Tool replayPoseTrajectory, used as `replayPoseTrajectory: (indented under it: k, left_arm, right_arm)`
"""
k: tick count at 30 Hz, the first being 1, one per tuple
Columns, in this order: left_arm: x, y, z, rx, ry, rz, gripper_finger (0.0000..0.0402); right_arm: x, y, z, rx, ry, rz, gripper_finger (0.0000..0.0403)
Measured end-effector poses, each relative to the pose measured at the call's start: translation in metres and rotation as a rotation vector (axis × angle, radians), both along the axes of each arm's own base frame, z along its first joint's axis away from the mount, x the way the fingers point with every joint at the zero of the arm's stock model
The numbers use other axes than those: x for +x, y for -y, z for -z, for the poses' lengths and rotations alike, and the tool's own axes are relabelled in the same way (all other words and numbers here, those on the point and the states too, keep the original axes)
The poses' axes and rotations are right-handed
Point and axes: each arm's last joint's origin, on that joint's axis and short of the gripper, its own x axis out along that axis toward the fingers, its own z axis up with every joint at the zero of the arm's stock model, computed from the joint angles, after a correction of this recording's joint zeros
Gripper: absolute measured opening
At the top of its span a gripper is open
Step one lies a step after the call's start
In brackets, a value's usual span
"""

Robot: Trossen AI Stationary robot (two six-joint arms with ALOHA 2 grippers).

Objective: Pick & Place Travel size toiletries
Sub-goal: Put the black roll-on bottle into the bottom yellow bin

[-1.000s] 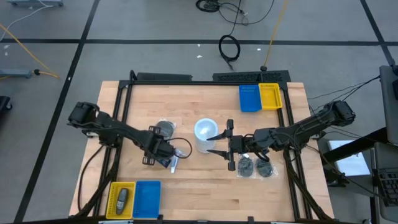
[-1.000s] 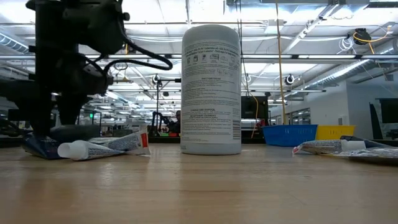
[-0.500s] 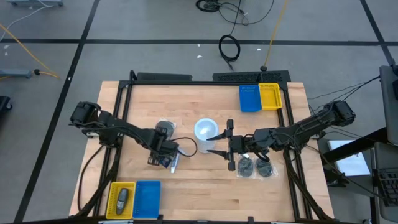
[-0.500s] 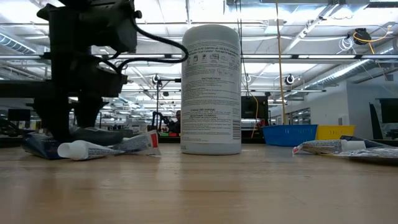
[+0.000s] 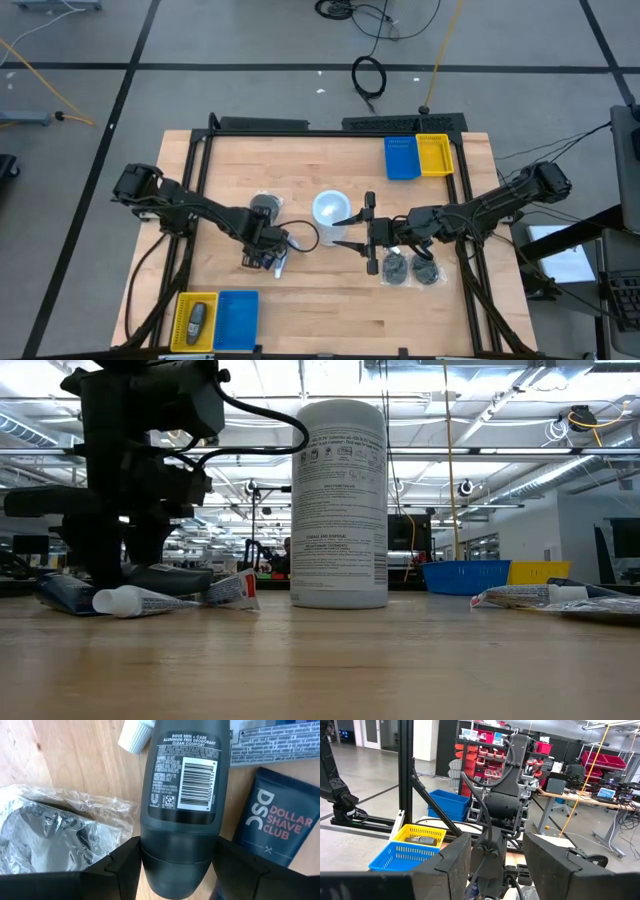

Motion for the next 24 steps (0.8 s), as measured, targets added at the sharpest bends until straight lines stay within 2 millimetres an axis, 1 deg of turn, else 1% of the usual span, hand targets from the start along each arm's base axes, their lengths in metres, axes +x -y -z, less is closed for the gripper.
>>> replayPoseTrajectory:
  k: [7,15,18,21,24]
  left_arm:
    - [0.002,0.000,0.000,0.003,0.020,-0.012,0.0217]
    - [0.002,-0.001,0.001,0.021,0.032,-0.042,0.0269]
    - [0.005,0.000,0.001,0.014,0.056,-0.038,0.0280]
    - [0.007,0.001,0.000,-0.020,0.068,0.005,0.0273]
    - [0.010,0.002,0.004,-0.063,0.097,0.018,0.0250]
  right_arm:
    - [0.000,0.000,0.000,-0.002,-0.003,0.000,0.0171]
    - [0.000,0.000,0.002,-0.007,-0.016,0.000,0.0171]
    - [0.000,0.000,0.002,-0.006,-0.016,0.000,0.0171]
    - [0.000,0.000,0.001,-0.006,-0.015,0.000,0.0171]
    - [0.000,0.000,0.002,-0.004,-0.015,-0.001,0.0171]
